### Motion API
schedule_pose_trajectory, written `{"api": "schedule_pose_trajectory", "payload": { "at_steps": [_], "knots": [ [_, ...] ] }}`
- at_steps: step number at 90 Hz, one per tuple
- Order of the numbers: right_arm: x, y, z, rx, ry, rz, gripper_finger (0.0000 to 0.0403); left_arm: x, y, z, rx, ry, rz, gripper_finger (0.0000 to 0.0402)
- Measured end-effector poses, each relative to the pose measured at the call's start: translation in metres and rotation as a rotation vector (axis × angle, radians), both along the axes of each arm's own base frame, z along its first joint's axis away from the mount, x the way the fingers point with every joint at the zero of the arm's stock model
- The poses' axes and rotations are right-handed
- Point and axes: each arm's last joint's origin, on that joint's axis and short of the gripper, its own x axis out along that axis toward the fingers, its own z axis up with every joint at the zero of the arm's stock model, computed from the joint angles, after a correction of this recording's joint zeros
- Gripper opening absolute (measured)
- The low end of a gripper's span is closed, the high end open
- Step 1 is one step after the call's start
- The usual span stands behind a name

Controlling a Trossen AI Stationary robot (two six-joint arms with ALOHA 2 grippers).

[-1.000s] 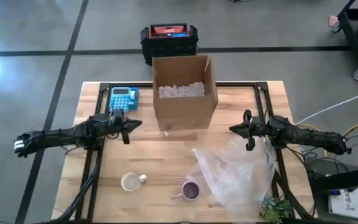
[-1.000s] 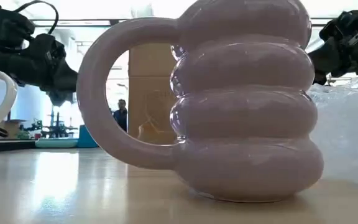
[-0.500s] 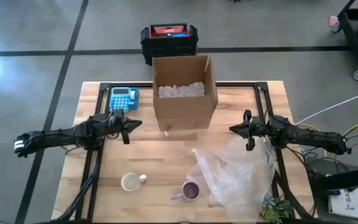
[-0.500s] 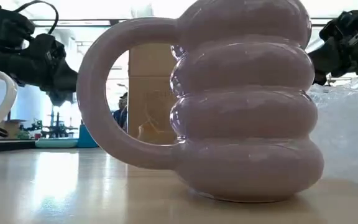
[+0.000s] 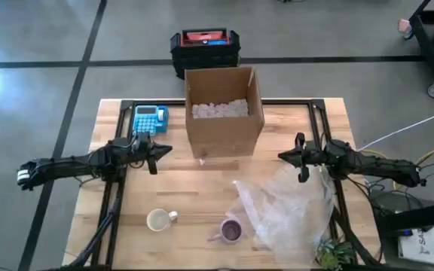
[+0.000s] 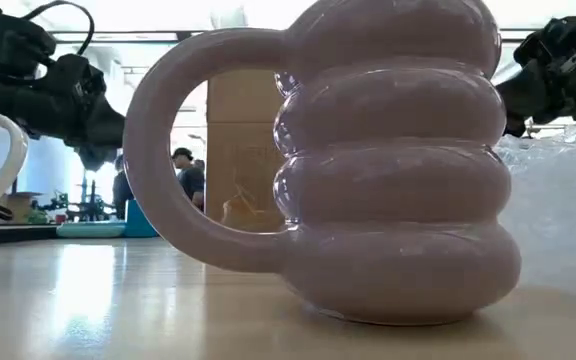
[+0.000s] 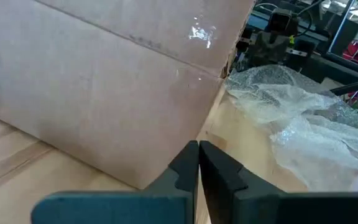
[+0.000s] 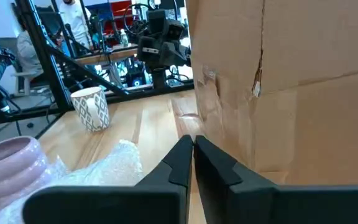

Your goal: Wrap mug

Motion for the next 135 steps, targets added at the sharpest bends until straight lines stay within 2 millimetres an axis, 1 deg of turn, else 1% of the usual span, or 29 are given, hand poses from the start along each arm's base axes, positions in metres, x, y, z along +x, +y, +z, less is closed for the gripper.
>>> {"api": "schedule_pose_trajectory", "payload": {
  "at_steps": [86,99,107,116,123,128,135],
  "knots": [
    [0.0,0.0,0.0,0.0,0.0,0.0,0.0003,0.0,0.0,0.0,0.001,-0.004,0.001,0.0],
    [0.0,0.0,0.0,0.0,0.0,0.0,0.0003,0.001,0.0,0.004,0.004,-0.045,0.004,0.0],
    [0.0,0.0,0.0,-0.001,-0.001,-0.004,0.0003,0.001,0.0,0.011,0.018,-0.117,0.0,0.0],
    [0.0,0.0,0.003,-0.041,-0.033,-0.005,0.0003,0.002,-0.002,0.021,0.038,-0.212,-0.092,0.0],
    [0.0,0.0,0.009,-0.04,-0.092,-0.004,0.0003,0.003,-0.004,0.031,0.036,-0.218,-0.138,0.0],
    [-0.001,0.0,0.015,0.048,-0.155,0.001,0.0003,0.004,-0.004,0.04,0.025,-0.177,-0.154,0.0],
    [-0.003,0.0,0.024,0.265,-0.262,0.025,0.0003,0.007,-0.005,0.054,0.033,-0.07,-0.18,0.0]
  ]
}}
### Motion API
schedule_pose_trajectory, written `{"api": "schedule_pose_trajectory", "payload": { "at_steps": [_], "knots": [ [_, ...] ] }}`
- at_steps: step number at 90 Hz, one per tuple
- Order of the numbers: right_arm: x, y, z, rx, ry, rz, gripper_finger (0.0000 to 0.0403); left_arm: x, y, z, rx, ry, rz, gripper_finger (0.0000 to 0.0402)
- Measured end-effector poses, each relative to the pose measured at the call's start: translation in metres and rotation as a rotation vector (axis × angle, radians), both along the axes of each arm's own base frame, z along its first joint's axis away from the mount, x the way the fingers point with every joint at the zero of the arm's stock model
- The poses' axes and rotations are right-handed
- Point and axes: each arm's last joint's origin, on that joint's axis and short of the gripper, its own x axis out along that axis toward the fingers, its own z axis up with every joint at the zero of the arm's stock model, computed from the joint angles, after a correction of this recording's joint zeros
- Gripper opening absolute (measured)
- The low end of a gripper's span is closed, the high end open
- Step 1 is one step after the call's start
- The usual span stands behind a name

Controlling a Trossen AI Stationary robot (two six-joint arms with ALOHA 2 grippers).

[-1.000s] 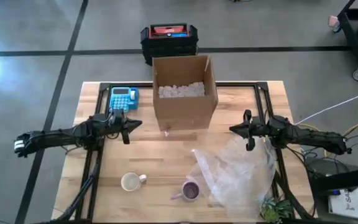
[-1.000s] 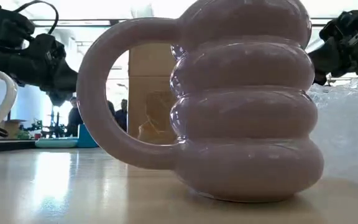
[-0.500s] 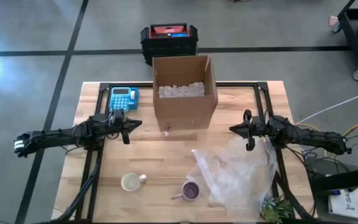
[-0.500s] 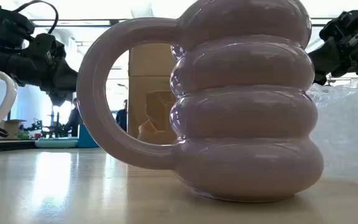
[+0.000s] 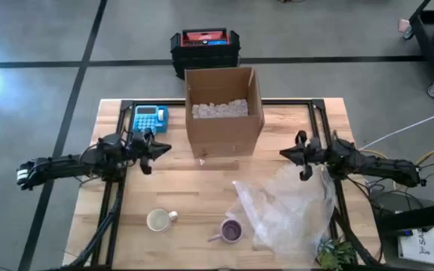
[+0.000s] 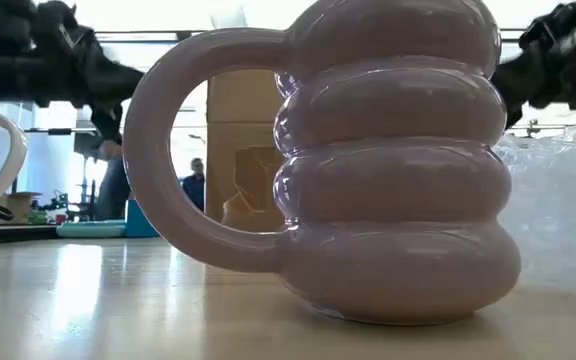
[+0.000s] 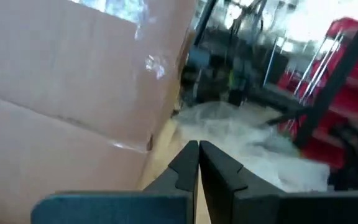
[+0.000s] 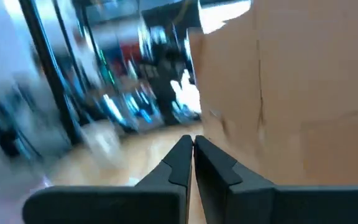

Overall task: Wrap mug
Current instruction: Wrap the purple mug with bubble wrap

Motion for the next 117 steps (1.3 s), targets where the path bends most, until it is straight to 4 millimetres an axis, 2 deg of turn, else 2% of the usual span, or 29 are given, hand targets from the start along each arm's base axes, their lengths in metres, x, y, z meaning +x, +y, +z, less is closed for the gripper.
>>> {"api": "schedule_pose_trajectory", "payload": {
  "at_steps": [6,19,33,40,46,53,60,68,77,91,104,117],
  "knots": [
    [-0.001,-0.001,0.005,0.104,-0.06,-0.015,0.0003,0.004,-0.001,0.012,0.042,0.098,-0.021,0.0],
    [-0.004,-0.005,0.012,0.088,-0.141,-0.188,0.0002,0.017,0.001,0.028,0.135,0.211,-0.03,0.0],
    [-0.002,-0.006,0.019,0.088,-0.163,-0.19,0.0003,0.033,0.005,0.03,0.13,0.283,-0.038,0.0],
    [0.001,-0.004,0.032,0.033,-0.131,-0.149,0.0008,0.041,0.006,0.031,0.121,0.302,-0.042,0.0],
    [0.006,-0.002,0.052,-0.019,-0.084,-0.107,0.0022,0.047,0.007,0.028,0.103,0.331,-0.044,0.0],
    [0.012,-0.001,0.074,-0.062,0.07,-0.055,0.0049,0.052,0.006,0.027,0.096,0.355,-0.055,0.0],
    [0.025,-0.002,0.093,-0.082,0.344,-0.011,0.0081,0.056,0.006,0.029,0.095,0.351,-0.062,0.0],
    [0.036,-0.003,0.106,-0.062,0.696,0.03,0.0116,0.06,0.006,0.032,0.095,0.336,-0.061,0.0],
    [0.046,-0.001,0.115,0.009,0.986,0.07,0.0149,0.06,0.006,0.035,0.094,0.324,-0.059,0.0],
    [0.075,0.014,0.107,0.087,1.289,0.204,0.0184,0.06,0.006,0.035,0.077,0.319,-0.055,0.0],
    [0.109,0.042,0.092,0.047,1.428,0.333,0.02,0.06,0.006,0.034,0.075,0.322,-0.055,0.0],
    [0.139,0.068,0.073,0.041,1.556,0.327,0.0206,0.06,0.006,0.033,0.075,0.326,-0.055,0.0]
  ]
}}
